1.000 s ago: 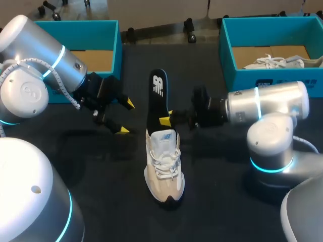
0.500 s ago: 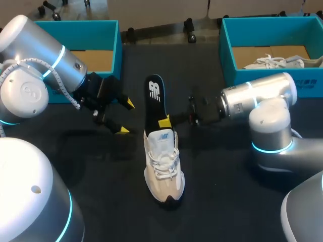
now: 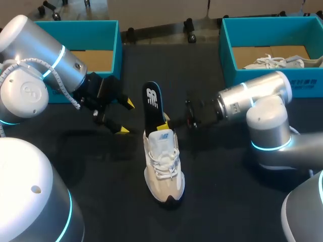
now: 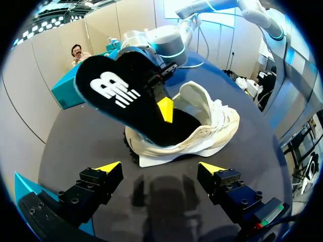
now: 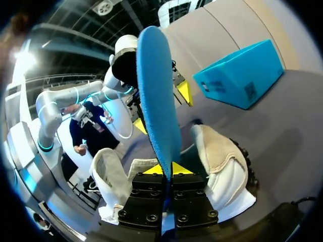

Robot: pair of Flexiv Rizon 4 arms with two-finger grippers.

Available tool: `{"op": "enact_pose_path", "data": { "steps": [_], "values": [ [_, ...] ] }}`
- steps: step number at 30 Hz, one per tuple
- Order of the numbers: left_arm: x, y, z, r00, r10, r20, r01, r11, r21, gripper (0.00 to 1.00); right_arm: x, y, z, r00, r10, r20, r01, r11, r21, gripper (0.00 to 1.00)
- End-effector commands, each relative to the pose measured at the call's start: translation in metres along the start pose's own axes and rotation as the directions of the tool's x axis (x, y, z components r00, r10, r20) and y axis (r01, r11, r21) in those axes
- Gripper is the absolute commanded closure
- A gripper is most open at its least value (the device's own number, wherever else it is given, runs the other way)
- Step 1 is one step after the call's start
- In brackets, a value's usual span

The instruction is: Take the shoe out of the shoebox, open the shoe tongue, remove and reinsert the insole, then place the shoe into the shoebox

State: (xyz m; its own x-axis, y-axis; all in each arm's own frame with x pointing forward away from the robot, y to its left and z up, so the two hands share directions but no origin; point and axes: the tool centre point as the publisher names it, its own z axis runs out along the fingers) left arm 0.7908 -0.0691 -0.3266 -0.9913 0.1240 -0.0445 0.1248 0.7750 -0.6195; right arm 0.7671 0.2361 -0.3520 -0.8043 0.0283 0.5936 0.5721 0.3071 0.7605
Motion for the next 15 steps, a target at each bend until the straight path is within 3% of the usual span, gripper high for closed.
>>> {"op": "enact_pose_path", "data": {
  "steps": [1, 4, 6, 15],
  "values": [
    [0.000, -0.001, 0.000, 1.000, -0.001, 0.000, 0.001, 1.000, -0.005, 0.00, 0.008, -0.009, 0.003, 0.999, 0.011, 0.030, -0.011, 1.000, 0.002, 1.00],
    [0.000, -0.001, 0.000, 1.000, -0.001, 0.000, 0.001, 1.000, -0.005, 0.00, 0.011, -0.004, -0.002, 0.998, -0.010, 0.068, 0.010, 1.000, -0.006, 1.00],
    [0.000, -0.001, 0.000, 1.000, -0.001, 0.000, 0.001, 1.000, -0.005, 0.00, 0.012, 0.003, -0.005, 0.996, -0.024, 0.087, 0.024, 1.000, 0.000, 0.92],
    [0.000, -0.001, 0.000, 1.000, -0.001, 0.000, 0.001, 1.000, -0.005, 0.00, 0.007, 0.028, -0.013, 0.993, -0.067, 0.100, 0.064, 0.997, 0.033, 0.80]
  ]
}}
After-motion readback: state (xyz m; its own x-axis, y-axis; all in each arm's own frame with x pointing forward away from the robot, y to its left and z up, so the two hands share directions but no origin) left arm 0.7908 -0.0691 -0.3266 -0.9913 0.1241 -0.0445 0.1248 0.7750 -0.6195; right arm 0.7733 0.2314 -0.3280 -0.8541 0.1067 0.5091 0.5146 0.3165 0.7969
